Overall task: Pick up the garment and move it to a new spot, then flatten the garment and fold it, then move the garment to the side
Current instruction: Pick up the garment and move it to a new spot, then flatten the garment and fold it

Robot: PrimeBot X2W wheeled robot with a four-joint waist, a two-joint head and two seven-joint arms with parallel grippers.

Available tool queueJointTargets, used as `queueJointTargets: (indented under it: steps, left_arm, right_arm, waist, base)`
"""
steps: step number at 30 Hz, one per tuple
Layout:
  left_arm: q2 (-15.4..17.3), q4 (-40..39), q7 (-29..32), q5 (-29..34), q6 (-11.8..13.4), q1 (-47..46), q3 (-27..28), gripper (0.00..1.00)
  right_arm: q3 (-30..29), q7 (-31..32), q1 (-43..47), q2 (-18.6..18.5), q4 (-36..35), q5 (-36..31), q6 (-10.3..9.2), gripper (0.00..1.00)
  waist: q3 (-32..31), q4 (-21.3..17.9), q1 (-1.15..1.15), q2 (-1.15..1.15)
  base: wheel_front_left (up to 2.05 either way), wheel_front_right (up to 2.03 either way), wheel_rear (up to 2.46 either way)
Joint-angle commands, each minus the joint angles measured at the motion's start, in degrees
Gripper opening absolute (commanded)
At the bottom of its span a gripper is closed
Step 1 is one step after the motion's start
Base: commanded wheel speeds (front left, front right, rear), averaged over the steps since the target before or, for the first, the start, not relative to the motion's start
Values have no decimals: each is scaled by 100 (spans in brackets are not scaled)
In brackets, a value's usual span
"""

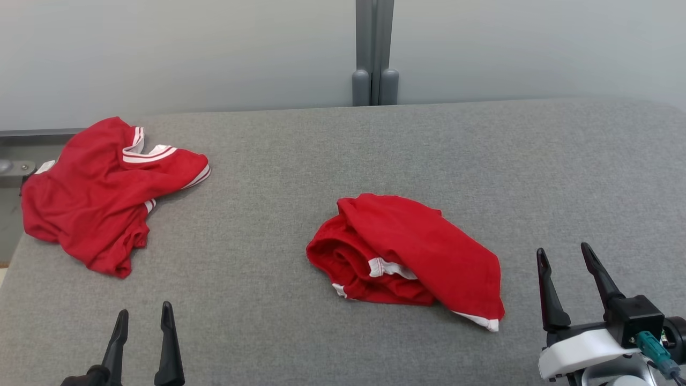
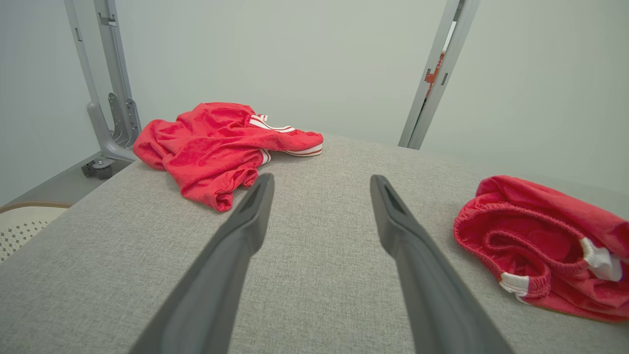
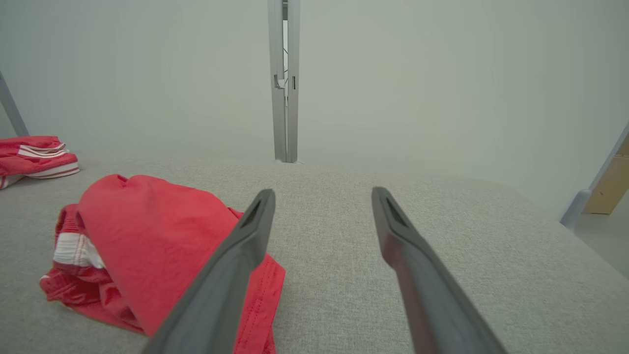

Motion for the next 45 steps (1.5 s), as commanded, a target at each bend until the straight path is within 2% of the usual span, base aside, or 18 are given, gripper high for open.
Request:
queueJointTargets:
  steps: [1,8,35,40,45]
  left_arm:
    - [-41,-30,-2,81,-89,92,92,100]
    - [-104,-121,-2,354,-266,244,135,100]
    - [-121,-88,-2,317,-276,195,-149,100]
    - [-63,-145,-2,232,-276,-44,-537,100]
    - [164,168,0,48,-276,-486,-1433,100]
  right_arm:
    - [-37,-16,105,-16,-8,49,-6,100]
    - [-43,-16,179,-14,44,76,-6,100]
    - [146,-16,45,-13,203,162,-6,100]
    - [219,-16,-16,-13,205,190,-6,100]
    - [340,-16,-146,-15,171,208,-6,100]
  waist:
    - [-29,-2,0,0]
    - [-32,-126,0,0]
    - [-37,-301,0,0]
    - [30,-371,0,0]
    - [200,-525,0,0]
  base:
    - [0,0,0]
    - [0,0,0]
    - [0,0,0]
    - [0,0,0]
    - [0,0,0]
